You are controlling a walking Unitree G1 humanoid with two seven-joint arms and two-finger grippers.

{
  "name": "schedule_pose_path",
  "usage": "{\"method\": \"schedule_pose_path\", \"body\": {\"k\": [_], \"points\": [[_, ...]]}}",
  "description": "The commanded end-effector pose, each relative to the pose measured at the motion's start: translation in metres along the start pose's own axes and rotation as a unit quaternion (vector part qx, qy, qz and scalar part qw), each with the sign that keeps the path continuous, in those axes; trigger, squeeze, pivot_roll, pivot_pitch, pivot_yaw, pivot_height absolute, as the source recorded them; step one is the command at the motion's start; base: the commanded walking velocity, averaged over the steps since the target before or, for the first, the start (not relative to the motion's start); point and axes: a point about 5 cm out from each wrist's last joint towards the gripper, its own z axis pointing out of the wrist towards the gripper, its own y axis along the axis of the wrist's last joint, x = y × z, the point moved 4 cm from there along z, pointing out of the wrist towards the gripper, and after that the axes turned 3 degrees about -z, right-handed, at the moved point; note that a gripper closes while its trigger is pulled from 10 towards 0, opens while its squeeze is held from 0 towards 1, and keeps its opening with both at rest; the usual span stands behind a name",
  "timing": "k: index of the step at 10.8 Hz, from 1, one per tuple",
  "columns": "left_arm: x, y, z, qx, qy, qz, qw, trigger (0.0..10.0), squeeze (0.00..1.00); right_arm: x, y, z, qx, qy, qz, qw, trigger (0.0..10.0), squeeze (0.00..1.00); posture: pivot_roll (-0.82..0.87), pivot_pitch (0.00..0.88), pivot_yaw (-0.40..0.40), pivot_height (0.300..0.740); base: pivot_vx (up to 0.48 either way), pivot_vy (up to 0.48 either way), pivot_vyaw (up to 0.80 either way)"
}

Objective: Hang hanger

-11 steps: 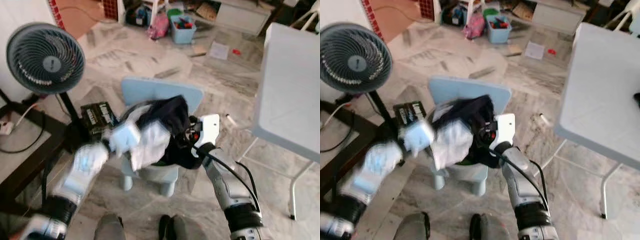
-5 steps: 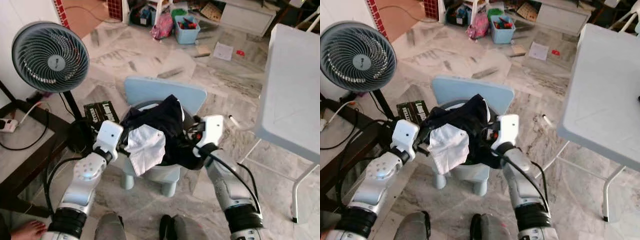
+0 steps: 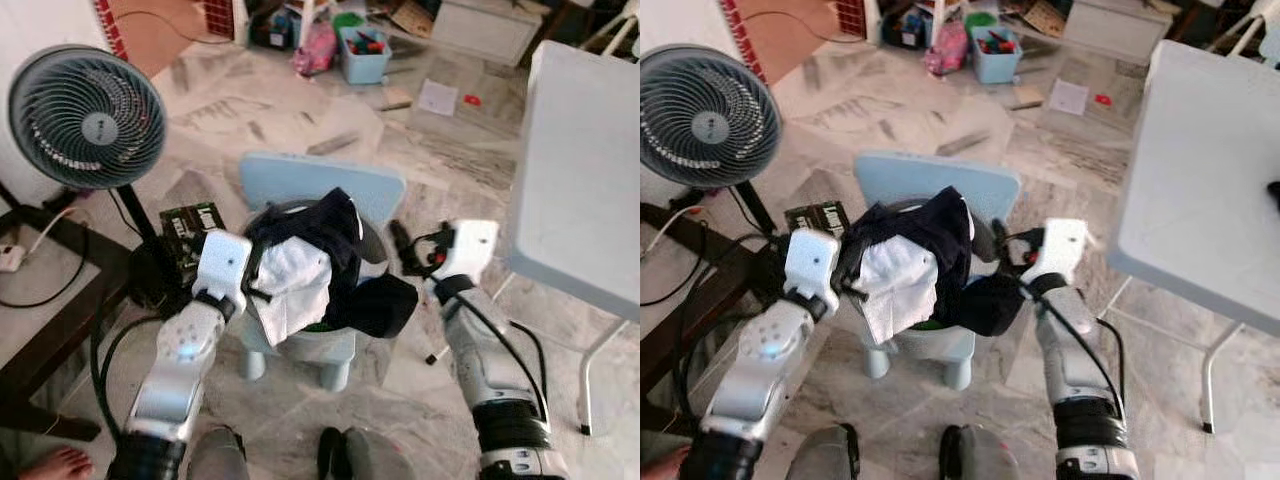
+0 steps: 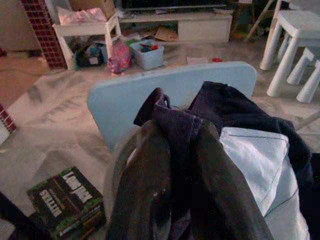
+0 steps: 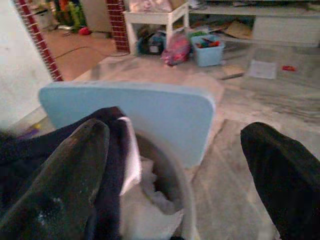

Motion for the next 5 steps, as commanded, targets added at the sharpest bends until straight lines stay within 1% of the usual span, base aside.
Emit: {"method": "schedule_pose_path", "body": {"k": [1,2,3,5], "points": [[0.003,0.002,-0.004,-0.006,0.009,0.003,1.000,10.0,0.00,-0.010,0.000,-0.004,-0.007,-0.025,-0.002,1.000,10.0,0.00,0.03,0.113,-0.089,0.740,0.000,0.000,-0.80],[0.007,-0.003,-0.007,0.005,0.020,0.013,1.000,10.0,0.00,-0.009,-0.003,-0.006,-0.008,-0.026,0.007,1.000,10.0,0.00,0.01,0.078,-0.073,0.740,0.000,0.000,-0.80],[0.006,-0.008,-0.009,0.017,0.014,0.001,1.000,10.0,0.00,-0.009,-0.009,-0.009,-0.004,-0.030,0.014,0.999,10.0,0.00,0.01,0.059,-0.070,0.740,0.000,0.000,-0.80],[0.006,-0.023,-0.011,0.035,0.001,0.015,0.999,10.0,0.00,-0.017,-0.012,-0.017,-0.010,-0.038,0.013,0.999,10.0,0.00,0.00,0.005,-0.029,0.740,0.000,0.000,0.00]]}}
